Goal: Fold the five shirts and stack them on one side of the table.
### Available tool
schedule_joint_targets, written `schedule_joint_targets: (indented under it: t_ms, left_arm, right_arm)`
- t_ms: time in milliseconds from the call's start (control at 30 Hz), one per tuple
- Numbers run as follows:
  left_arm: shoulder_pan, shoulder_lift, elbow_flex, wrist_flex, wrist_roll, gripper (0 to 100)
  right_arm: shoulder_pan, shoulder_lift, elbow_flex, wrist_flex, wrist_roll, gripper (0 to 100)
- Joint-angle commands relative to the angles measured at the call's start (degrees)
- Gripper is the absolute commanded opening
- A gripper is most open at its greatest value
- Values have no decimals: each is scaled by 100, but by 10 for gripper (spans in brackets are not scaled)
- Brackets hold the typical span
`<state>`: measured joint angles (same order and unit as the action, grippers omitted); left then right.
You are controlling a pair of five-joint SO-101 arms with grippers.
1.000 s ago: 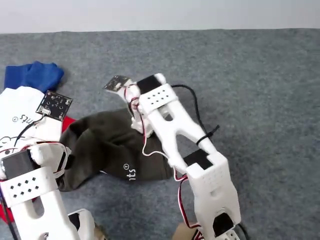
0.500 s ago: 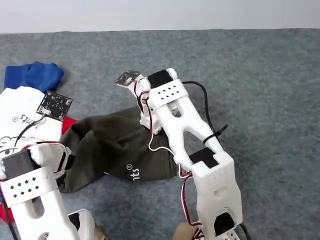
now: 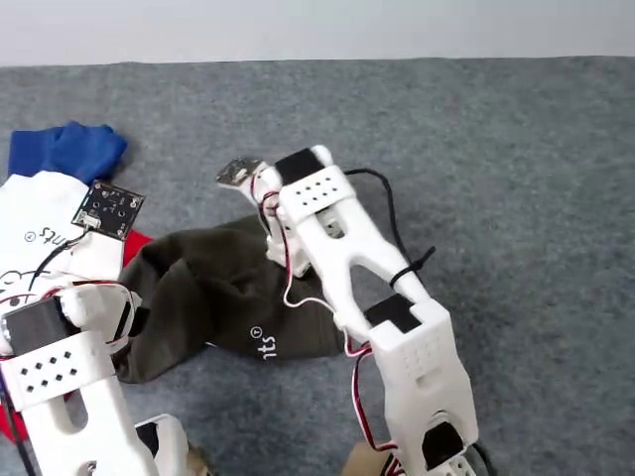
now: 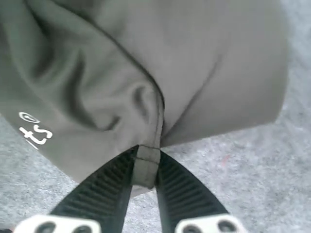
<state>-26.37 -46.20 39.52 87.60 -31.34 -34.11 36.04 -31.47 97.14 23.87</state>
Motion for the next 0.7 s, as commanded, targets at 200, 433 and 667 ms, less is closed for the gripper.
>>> schedule_joint_targets:
  t_ms: [200, 433, 667]
  left_arm:
    - [9, -97, -22, -97, 53, 214]
    - [9, -105, -22, -79, 53, 214]
    - [9, -105, -22, -70, 62, 214]
  right_arm:
    - [57, -1095, -440, 321, 202, 9]
    - [444, -1833, -431, 541, 290, 10]
    - [593, -1710, -229, 541, 299, 15]
